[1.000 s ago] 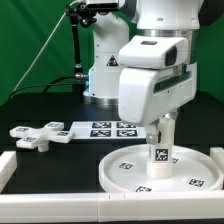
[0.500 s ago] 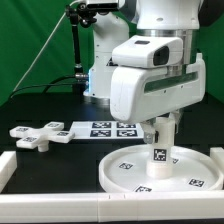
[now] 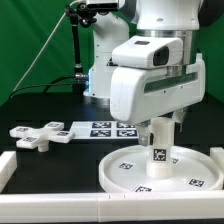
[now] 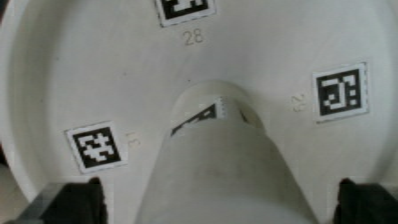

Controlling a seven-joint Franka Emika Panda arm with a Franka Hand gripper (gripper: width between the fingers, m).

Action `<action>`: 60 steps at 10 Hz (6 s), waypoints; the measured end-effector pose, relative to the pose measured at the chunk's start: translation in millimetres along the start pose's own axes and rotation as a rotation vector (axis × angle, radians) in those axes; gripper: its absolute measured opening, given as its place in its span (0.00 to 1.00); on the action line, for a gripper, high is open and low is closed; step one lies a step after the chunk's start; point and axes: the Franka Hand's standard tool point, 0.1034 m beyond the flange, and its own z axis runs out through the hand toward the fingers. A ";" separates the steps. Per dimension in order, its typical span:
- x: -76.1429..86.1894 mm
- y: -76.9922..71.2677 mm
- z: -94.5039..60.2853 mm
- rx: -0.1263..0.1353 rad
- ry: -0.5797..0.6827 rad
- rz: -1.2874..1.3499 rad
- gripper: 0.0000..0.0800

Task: Assemble round table

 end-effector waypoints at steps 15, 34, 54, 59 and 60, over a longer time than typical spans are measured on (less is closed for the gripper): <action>-91.2 40.4 -9.4 -0.028 -0.007 0.008 0.81; -217.9 72.4 5.4 -0.013 -0.031 0.286 0.81; -241.0 52.6 42.6 0.096 -0.107 0.312 0.81; -244.3 50.0 48.5 0.105 -0.116 0.311 0.81; -245.0 49.2 50.2 0.108 -0.119 0.309 0.81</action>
Offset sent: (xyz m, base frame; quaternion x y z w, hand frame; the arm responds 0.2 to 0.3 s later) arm -0.0052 -0.0400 0.0103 0.0370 -0.0245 -0.0198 0.9988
